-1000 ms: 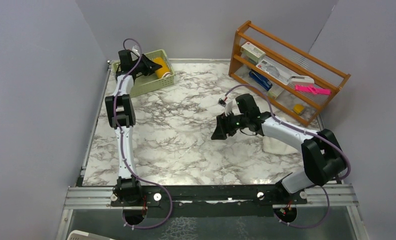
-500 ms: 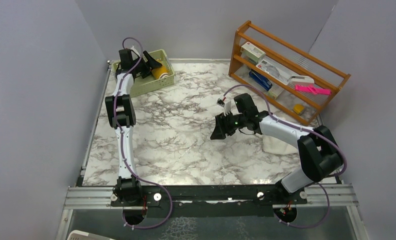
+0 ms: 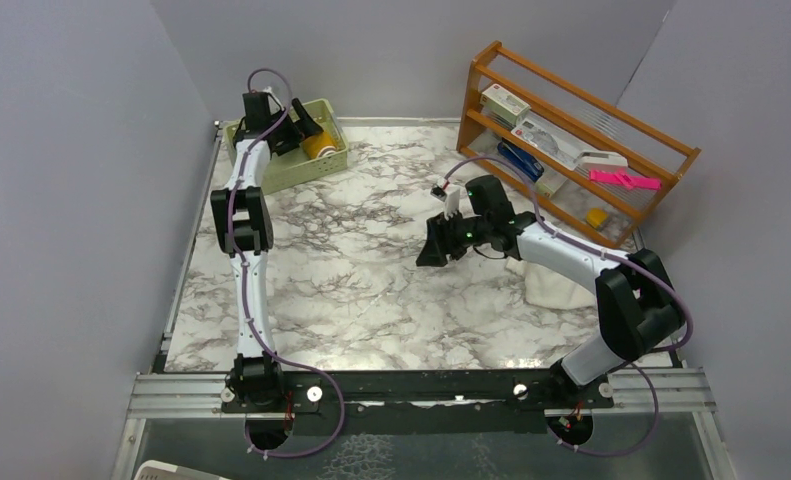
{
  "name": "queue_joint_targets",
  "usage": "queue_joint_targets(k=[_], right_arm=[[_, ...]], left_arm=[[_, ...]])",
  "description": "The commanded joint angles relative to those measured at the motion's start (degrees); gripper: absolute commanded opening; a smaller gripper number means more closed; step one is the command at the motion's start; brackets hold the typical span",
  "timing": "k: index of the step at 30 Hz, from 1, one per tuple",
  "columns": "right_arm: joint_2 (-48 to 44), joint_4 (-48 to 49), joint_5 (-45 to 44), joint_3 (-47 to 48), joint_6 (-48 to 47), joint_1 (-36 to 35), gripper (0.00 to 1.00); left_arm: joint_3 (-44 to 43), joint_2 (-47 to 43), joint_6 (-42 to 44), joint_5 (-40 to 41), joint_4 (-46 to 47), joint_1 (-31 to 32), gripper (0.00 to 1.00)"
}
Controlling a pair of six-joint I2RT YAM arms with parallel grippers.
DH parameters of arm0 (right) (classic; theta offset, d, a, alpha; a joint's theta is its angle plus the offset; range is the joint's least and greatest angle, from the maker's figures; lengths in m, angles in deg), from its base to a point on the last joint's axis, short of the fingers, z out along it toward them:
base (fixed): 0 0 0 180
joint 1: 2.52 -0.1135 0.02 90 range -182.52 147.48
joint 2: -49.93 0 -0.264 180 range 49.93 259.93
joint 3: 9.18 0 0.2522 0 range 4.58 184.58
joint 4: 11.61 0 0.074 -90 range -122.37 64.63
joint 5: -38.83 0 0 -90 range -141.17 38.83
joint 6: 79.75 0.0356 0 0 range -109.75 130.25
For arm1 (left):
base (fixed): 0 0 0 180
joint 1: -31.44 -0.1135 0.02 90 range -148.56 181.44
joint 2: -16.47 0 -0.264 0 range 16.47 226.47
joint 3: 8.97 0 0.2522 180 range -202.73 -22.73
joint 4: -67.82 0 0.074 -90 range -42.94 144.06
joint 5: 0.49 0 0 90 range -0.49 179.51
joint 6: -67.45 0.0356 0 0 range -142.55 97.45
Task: Roll the towels
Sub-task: Place the towel in the bin, then pick up the towel at the center of the board.
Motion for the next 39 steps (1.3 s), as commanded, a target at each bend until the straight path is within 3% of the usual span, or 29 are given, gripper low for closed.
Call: queue_joint_targets(k=[1,7,10,12,13,15,16,21,27,32,39], right_arm=[[0.30,-0.33,-3.24,1.21,-0.18,0.34,0.56],[-1.18,1.79,-9.69,1.82,2.69,0.34,0.56],[-3.83,3.10,-19.18,1.89,5.12,0.40,0.57],[-7.58,6.64,-26.24,0.36,6.55,0.46,0.66],[-9.58,8.74,-29.73,-0.78,7.65,0.46,0.73],[-12.45,13.52,-36.84,-3.57,11.16,0.67,0.97],[-12.80,14.18,-41.14,-4.30,14.35,0.72,1.00],[-10.67,4.63,-51.52,1.52,17.65,1.13,1.00],[-24.05,19.72,-53.51,-8.66,10.94,1.08,1.00],[-25.26,10.61,-52.28,-4.65,8.27,1.09,0.97],[-27.63,6.61,-56.18,-3.05,14.54,1.08,1.00]], left_arm=[[1.11,-7.18,4.09,5.92,-3.39,0.72,0.99],[1.84,-12.86,7.25,8.98,-4.75,2.07,0.99],[2.53,-15.91,9.30,12.64,-4.70,3.21,0.99],[2.86,-18.15,10.99,15.79,-4.70,4.02,0.99],[2.87,-19.25,11.60,16.78,-4.59,4.23,0.99],[2.60,-21.40,12.19,17.75,-4.39,4.66,0.99],[2.53,-22.70,12.34,17.83,-4.11,4.78,0.99],[3.32,-28.33,14.68,18.78,-3.58,6.65,0.99],[12.60,-37.72,17.99,19.88,-3.49,9.16,0.99],[25.24,-48.78,18.06,19.34,-2.30,9.17,0.99],[37.95,-60.59,16.62,16.37,-2.28,9.15,0.99]])
